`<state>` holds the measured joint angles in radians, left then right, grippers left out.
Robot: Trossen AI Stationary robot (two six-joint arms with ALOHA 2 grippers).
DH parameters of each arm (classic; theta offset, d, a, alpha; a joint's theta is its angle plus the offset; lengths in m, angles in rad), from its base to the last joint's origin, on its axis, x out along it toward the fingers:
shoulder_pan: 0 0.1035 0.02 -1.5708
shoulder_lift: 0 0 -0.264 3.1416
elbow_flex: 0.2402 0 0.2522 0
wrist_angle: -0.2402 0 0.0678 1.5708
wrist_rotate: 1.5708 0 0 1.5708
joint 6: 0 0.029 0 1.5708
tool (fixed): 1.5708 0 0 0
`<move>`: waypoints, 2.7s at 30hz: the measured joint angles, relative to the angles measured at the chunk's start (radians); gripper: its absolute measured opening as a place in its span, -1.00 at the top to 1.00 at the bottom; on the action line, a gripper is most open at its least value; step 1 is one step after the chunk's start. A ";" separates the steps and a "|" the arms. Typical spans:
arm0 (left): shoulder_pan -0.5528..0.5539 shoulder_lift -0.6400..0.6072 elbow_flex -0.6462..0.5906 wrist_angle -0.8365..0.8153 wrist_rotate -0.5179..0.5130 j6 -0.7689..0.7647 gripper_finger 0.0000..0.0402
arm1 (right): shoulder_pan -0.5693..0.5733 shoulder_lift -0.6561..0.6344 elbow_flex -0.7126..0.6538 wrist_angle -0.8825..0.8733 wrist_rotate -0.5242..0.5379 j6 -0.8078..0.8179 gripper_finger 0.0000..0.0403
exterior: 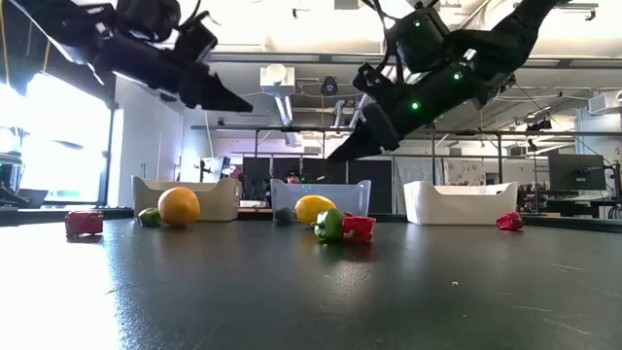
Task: Sort produce into baskets
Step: Put the lemon into the white bin
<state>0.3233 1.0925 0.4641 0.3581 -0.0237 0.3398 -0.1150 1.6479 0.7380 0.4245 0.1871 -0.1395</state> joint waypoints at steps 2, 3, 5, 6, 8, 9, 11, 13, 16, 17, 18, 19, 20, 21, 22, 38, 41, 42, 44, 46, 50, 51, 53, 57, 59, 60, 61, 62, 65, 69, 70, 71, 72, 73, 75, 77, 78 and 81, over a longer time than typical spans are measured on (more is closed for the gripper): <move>-0.038 -0.020 0.000 -0.045 0.016 0.029 1.00 | -0.003 0.000 0.000 -0.005 0.000 -0.007 0.93; -0.057 -0.028 0.000 -0.065 0.019 0.043 1.00 | -0.005 0.000 0.000 -0.013 0.001 -0.012 0.94; -0.095 -0.043 0.000 -0.098 0.020 0.063 1.00 | -0.008 0.001 -0.003 -0.024 0.000 -0.018 0.98; -0.115 -0.048 0.000 -0.106 0.020 0.064 1.00 | -0.009 0.001 -0.015 0.002 0.000 -0.018 0.99; -0.152 -0.055 0.000 -0.111 0.020 0.059 1.00 | -0.008 0.000 -0.068 0.115 0.000 -0.019 0.98; -0.171 -0.058 0.000 -0.114 0.020 0.056 1.00 | -0.009 0.000 -0.106 0.183 -0.005 -0.018 0.99; -0.212 -0.060 0.000 -0.116 0.020 0.056 1.00 | -0.009 0.000 -0.183 0.326 -0.024 -0.016 1.00; -0.246 -0.060 0.001 -0.122 0.019 0.055 1.00 | -0.008 0.000 -0.257 0.463 -0.025 -0.004 1.00; -0.290 -0.059 0.027 -0.183 0.015 0.016 1.00 | -0.011 0.000 -0.347 0.622 -0.026 0.004 1.00; -0.304 -0.059 0.040 -0.213 0.015 -0.001 1.00 | -0.011 0.000 -0.366 0.663 -0.026 0.004 1.00; -0.317 -0.059 0.053 -0.241 0.014 -0.020 1.00 | -0.011 0.000 -0.381 0.689 -0.025 0.004 1.00; -0.331 -0.059 0.064 -0.267 0.014 -0.036 1.00 | -0.011 0.000 -0.392 0.700 -0.025 0.005 1.00; -0.347 -0.059 0.076 -0.289 0.012 -0.050 1.00 | -0.011 0.000 -0.398 0.701 -0.025 0.008 1.00; -0.362 -0.059 0.092 -0.316 0.013 -0.067 1.00 | -0.011 0.000 -0.399 0.701 -0.025 0.008 1.00; -0.378 -0.059 0.109 -0.348 0.013 -0.080 1.00 | -0.011 0.000 -0.399 0.701 -0.026 0.008 1.00; -0.824 -0.059 0.271 -0.897 -0.157 -0.350 1.00 | 0.019 0.000 -0.399 0.620 -0.034 0.157 1.00; -0.913 -0.058 0.274 -0.894 -0.226 -0.415 0.98 | 0.055 0.000 -0.399 0.602 -0.034 0.191 1.00; -0.937 -0.052 0.274 -0.894 -0.239 -0.445 0.96 | 0.068 0.000 -0.399 0.595 -0.034 0.202 1.00; -0.982 -0.036 0.274 -0.894 -0.248 -0.517 0.91 | 0.097 0.000 -0.399 0.585 -0.033 0.222 1.00; -1.019 -0.005 0.279 -0.898 -0.249 -0.590 0.83 | 0.128 0.000 -0.399 0.580 -0.022 0.245 0.99; -1.085 0.104 0.345 -0.963 -0.249 -0.643 0.64 | 0.208 0.000 -0.399 0.548 0.070 0.279 0.91; -1.101 0.136 0.370 -0.979 -0.249 -0.644 0.58 | 0.227 0.000 -0.399 0.544 0.096 0.288 0.87; -1.131 0.202 0.424 -1.023 -0.245 -0.648 0.47 | 0.261 0.000 -0.399 0.539 0.140 0.310 0.80; -1.179 0.326 0.539 -1.111 -0.207 -0.686 0.27 | 0.318 0.000 -0.399 0.535 0.181 0.360 0.66; -1.200 0.387 0.596 -1.166 -0.179 -0.719 0.18 | 0.343 0.000 -0.399 0.533 0.187 0.380 0.59; -1.210 0.418 0.625 -1.199 -0.167 -0.734 0.14 | 0.355 0.000 -0.399 0.533 0.188 0.394 0.57; -1.220 0.448 0.652 -1.230 -0.161 -0.747 0.10 | 0.366 0.000 -0.399 0.532 0.188 0.405 0.54; -1.228 0.475 0.679 -1.256 -0.159 -0.756 0.06 | 0.377 0.000 -0.399 0.529 0.188 0.413 0.51; -1.244 0.564 0.752 -1.308 -0.145 -0.758 -0.04 | 0.408 0.000 -0.399 0.523 0.204 0.430 0.44; -1.246 0.673 0.837 -1.359 -0.120 -0.758 -0.15 | 0.454 0.000 -0.399 0.488 0.248 0.435 0.34; -1.246 0.697 0.855 -1.378 -0.102 -0.755 -0.17 | 0.463 0.000 -0.399 0.480 0.255 0.442 0.32; -1.246 0.721 0.873 -1.400 -0.080 -0.752 -0.19 | 0.471 0.000 -0.399 0.474 0.265 0.449 0.29; -1.246 0.740 0.888 -1.423 -0.058 -0.751 -0.21 | 0.478 0.000 -0.399 0.468 0.275 0.454 0.27; -1.246 0.761 0.903 -1.449 -0.038 -0.750 -0.23 | 0.482 0.000 -0.399 0.465 0.281 0.454 0.25; -1.247 0.787 0.923 -1.487 -0.012 -0.748 -0.25 | 0.490 0.000 -0.399 0.463 0.283 0.454 0.22; -1.251 0.799 0.931 -1.502 0.006 -0.739 -0.25 | 0.496 0.000 -0.399 0.462 0.284 0.454 0.20; -1.255 0.801 0.932 -1.506 0.006 -0.738 -0.26 | 0.498 0.000 -0.399 0.462 0.284 0.455 0.19; -1.259 0.801 0.926 -1.509 0.006 -0.726 -0.26 | 0.498 0.000 -0.399 0.462 0.283 0.454 0.18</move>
<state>-0.9355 1.8931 1.3905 -1.1507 -0.0181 -0.3858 0.3832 1.6482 0.3389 0.8867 0.4706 0.3149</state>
